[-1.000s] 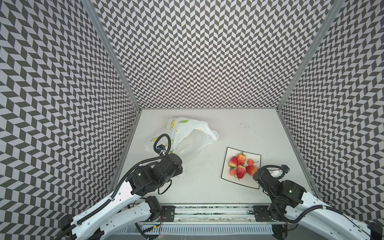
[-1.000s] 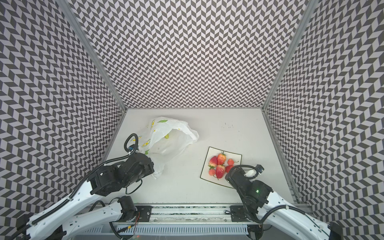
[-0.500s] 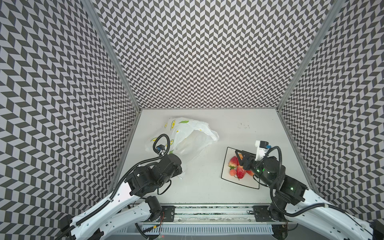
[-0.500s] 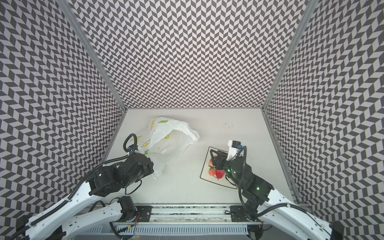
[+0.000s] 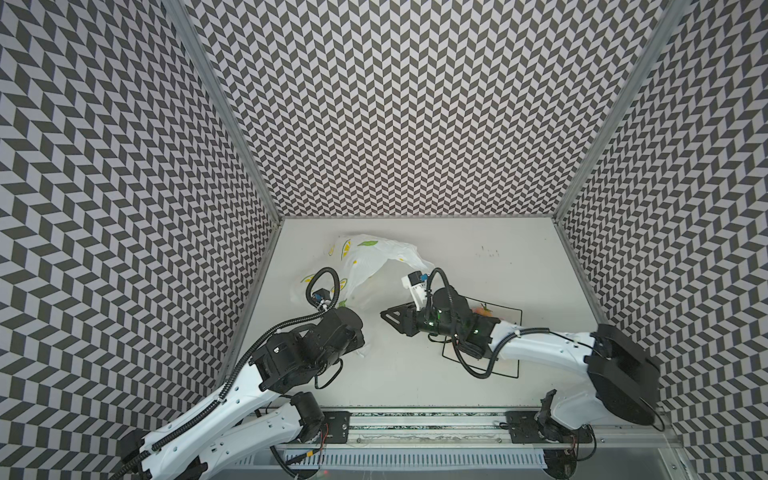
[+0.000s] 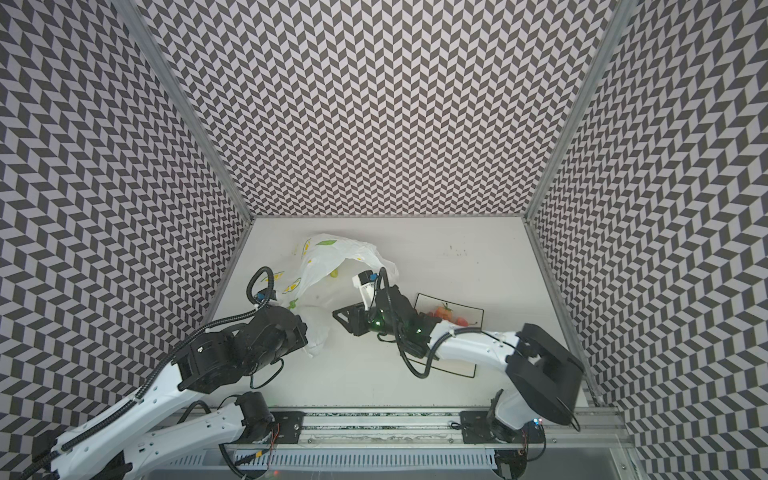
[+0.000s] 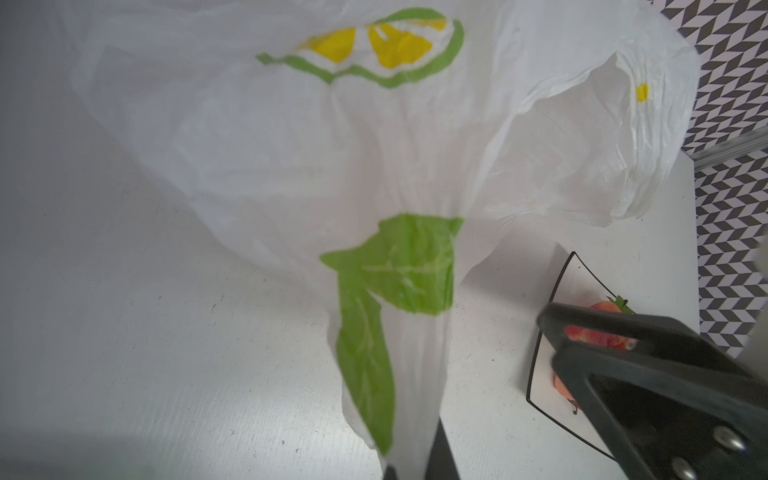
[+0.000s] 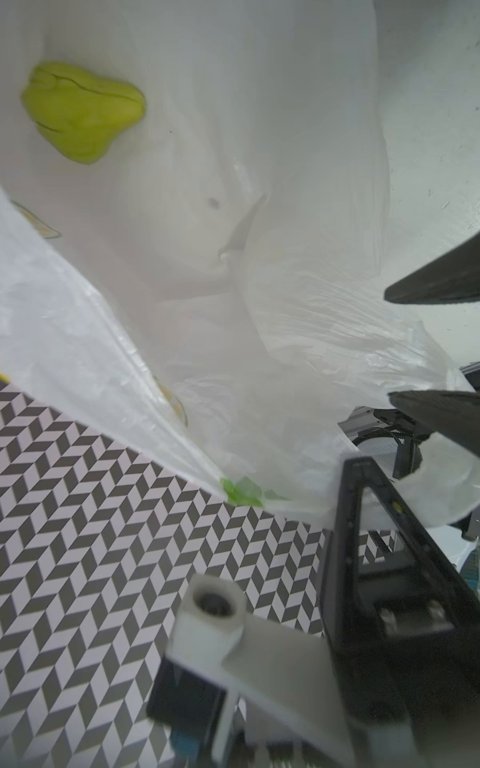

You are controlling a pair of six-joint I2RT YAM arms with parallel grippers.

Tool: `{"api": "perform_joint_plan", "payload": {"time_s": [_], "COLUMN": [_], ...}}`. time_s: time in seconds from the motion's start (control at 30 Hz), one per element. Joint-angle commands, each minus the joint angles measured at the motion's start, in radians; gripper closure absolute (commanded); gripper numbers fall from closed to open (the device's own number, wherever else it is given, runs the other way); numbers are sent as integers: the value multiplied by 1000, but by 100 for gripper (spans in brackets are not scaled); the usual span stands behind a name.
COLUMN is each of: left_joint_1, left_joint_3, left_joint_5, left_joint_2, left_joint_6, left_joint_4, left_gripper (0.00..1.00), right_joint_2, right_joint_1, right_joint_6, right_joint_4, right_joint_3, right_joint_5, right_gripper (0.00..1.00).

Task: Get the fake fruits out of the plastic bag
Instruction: 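Move the right gripper back into the bag above the green chayote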

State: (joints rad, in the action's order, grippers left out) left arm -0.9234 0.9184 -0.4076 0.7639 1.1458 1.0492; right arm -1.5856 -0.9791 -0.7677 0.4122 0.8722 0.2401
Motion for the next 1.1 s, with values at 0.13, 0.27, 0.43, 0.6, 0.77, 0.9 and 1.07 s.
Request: {"api": "perform_joint_plan", "payload": {"time_s": [0.13,0.27,0.43,0.6,0.77,0.9,1.07], "left_joint_1": [-3,-3,-2,-4,-4,-3,-3], "left_joint_3": [37,46,61,74,80,86,89], "left_joint_5": [-34,-36,-22,-4,4,7,13], "left_joint_2": [-15,-8,0,3,-3,-3,-8], "left_joint_6": [13,10,-18,-52,-76,-84,-85], "left_joint_4": [16,20,22,20,7,11,13], "left_gripper": [100,100,100,100,100,100,100], "right_joint_2": [-242,-353,-466,-552,-631,-685,-733], "right_joint_1": [-4,2,13,22,39,58,75], "right_joint_6": [-343,-451,-593,-539,-601,-718,-801], "right_joint_4": [173,138,120,71,36,5,-17], "right_joint_3": [173,285,374,496,575,620,700], "right_joint_5": [-135,-242,-333,-412,-414,-414,-411], "right_gripper": [76,73,65,58,50,43,37]}}
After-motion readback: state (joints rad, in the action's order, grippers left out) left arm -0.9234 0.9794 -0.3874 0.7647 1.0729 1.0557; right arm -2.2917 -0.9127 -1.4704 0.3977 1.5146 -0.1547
